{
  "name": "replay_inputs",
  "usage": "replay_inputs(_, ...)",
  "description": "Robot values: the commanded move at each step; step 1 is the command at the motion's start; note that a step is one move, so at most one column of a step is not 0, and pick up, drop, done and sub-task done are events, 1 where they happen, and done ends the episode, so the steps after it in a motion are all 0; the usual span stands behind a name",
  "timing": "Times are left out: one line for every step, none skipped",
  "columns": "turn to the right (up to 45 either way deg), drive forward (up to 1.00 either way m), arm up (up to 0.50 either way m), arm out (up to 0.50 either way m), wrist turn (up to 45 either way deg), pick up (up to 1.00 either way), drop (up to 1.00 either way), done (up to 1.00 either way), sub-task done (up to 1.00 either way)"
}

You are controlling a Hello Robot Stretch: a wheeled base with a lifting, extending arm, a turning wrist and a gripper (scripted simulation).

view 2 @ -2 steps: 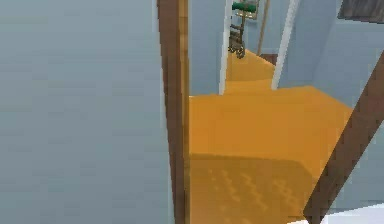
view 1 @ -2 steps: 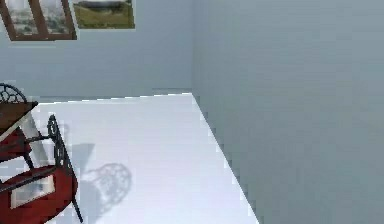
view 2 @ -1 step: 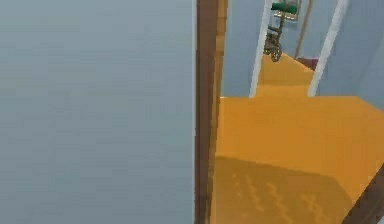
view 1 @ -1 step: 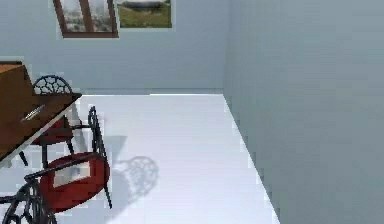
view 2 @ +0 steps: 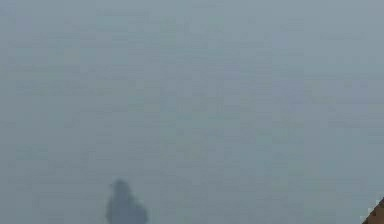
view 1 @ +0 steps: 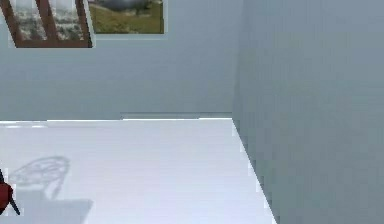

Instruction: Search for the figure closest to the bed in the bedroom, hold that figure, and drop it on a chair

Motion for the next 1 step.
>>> replay_inputs(-6.0, 0.00, 0.00, 0.00, 0.0, 0.00, 0.00, 0.00, 0.00)
